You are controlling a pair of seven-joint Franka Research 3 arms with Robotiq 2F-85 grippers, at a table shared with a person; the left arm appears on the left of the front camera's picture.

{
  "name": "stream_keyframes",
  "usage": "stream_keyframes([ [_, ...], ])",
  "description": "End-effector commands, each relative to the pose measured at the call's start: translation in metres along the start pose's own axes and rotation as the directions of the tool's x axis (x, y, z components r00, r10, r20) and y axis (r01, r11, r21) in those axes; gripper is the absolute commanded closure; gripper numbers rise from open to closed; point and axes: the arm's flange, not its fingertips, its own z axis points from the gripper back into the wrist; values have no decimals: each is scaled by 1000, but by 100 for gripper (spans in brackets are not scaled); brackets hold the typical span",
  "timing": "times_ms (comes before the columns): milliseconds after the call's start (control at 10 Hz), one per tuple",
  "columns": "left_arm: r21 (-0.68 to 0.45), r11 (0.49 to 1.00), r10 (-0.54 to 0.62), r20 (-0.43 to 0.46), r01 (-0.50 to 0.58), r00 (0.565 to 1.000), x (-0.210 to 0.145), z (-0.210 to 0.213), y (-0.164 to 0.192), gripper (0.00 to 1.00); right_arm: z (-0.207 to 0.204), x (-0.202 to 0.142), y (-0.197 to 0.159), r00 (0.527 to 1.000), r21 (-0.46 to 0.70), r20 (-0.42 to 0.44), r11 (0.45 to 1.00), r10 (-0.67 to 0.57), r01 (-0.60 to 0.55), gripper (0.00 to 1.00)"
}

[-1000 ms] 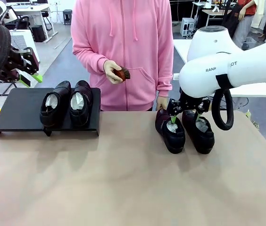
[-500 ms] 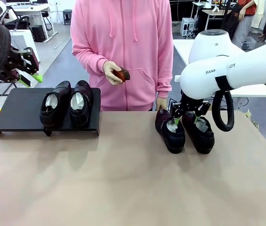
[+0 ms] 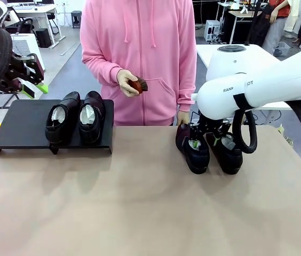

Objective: Organize the shoes by placing them on the stand.
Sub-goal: Pick up one Shoe and place it in the middle of the table.

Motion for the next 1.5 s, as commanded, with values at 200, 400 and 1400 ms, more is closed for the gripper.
stream_keyframes([
  [200, -14, 1000, 0, 1, 0, 1000, 1, 1, 2, 60, -5, 10, -3, 1000, 47, -29, 999, -3, 4, 25],
  [400, -14, 1000, 0, 1, 0, 1000, 1, 1, 2, 60, -11, 10, -5, 999, 41, -49, 999, -15, 17, 53],
  [1400, -14, 1000, 0, 1, 0, 1000, 1, 1, 2, 60, 50, -31, -2, 997, 67, -9, 995, -74, 74, 100],
])
